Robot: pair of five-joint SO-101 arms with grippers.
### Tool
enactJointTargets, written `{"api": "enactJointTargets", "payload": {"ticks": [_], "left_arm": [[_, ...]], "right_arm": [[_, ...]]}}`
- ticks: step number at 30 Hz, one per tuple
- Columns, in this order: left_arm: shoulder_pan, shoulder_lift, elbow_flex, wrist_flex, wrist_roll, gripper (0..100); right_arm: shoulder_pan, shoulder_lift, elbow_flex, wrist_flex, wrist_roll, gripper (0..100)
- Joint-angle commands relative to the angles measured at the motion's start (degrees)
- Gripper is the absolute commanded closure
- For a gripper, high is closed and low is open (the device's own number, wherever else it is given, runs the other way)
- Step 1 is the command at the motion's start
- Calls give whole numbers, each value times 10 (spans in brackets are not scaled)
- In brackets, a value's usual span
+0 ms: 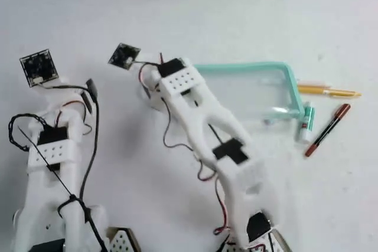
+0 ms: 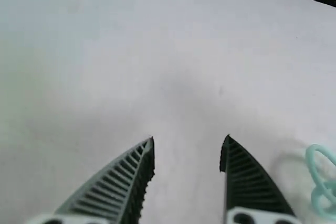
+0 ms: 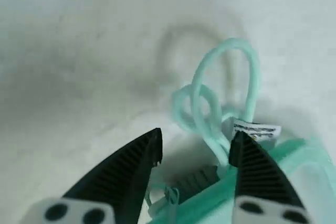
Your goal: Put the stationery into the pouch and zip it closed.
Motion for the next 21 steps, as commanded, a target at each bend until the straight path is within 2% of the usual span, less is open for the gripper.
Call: {"api": "enactJointTargets", "payload": {"ticks": [1, 8, 11, 12, 14, 16, 21], "left_arm": [[0, -1, -4, -11, 4, 786], [0, -1, -4, -11, 4, 786], [0, -1, -4, -11, 4, 786], [0, -1, -4, -11, 4, 786], [0, -1, -4, -11, 4, 786], [1, -1, -4, -11, 4, 786], [29, -1, -4, -9, 1, 786]], "right_arm": [[19, 57, -103, 20, 16, 775], [58, 188, -244, 33, 19, 796], [72, 228, -292, 35, 52, 978], [73, 236, -307, 43, 62, 991], [66, 239, -338, 80, 65, 944], [54, 235, -389, 124, 65, 980], [42, 203, -571, 240, 63, 981]]}}
